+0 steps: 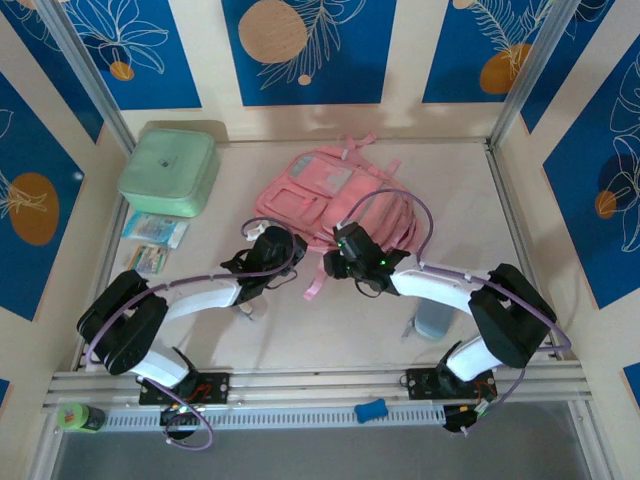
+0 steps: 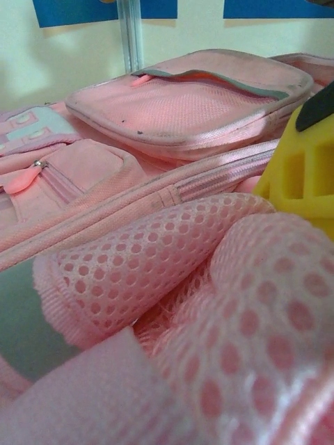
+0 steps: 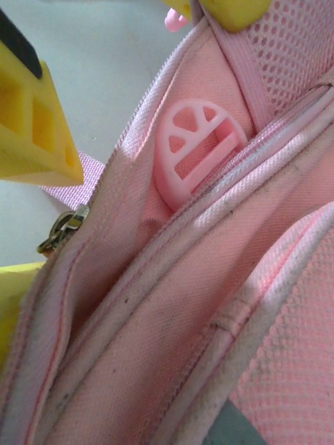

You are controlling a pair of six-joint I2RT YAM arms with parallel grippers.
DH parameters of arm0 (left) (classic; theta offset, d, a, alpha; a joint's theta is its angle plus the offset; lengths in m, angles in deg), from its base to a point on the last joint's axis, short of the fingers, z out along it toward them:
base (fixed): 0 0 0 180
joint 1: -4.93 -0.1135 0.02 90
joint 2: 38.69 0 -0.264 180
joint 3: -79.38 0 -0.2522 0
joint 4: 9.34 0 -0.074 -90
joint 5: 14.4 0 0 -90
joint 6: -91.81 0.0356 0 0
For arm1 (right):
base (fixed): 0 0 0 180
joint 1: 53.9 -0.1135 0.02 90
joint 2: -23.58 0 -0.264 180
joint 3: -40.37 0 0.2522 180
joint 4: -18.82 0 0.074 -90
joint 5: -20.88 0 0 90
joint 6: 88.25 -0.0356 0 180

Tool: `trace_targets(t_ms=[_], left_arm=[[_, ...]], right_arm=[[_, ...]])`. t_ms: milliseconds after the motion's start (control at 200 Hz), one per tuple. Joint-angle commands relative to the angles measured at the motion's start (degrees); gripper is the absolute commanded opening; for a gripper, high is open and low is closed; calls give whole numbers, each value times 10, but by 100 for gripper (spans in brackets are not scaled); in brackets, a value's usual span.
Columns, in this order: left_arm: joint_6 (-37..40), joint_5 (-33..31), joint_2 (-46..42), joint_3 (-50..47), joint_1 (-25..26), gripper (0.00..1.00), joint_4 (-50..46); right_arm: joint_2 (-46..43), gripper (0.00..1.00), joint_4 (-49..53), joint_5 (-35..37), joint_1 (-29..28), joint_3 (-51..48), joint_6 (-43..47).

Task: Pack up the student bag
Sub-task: Zip the student bag at the center of the table.

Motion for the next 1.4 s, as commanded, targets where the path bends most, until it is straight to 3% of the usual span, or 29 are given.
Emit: trace_targets(t_ms=[0,260,625,850,1080,1396], left_arm=[[12,1,-29,24,2,0,29],[20,-10,-32,20,-2,0,26],[25,-9,-29,16,-19,0,29],[30,2,-37,12,-39,0,23],[24,15,-24,13,-40,0,37],[26,17,-21,19,-40,0,34]], right_arm=[[11,31,-17,42,1,37,10],[-16,14,49,61,-25,36,-18],[-47,0,179,95,-34,30,-82],[-79,0,250,107,-1,11,-101],[-69,0,149,52,1,20,-16],[-21,19,98,38,23,46,23]])
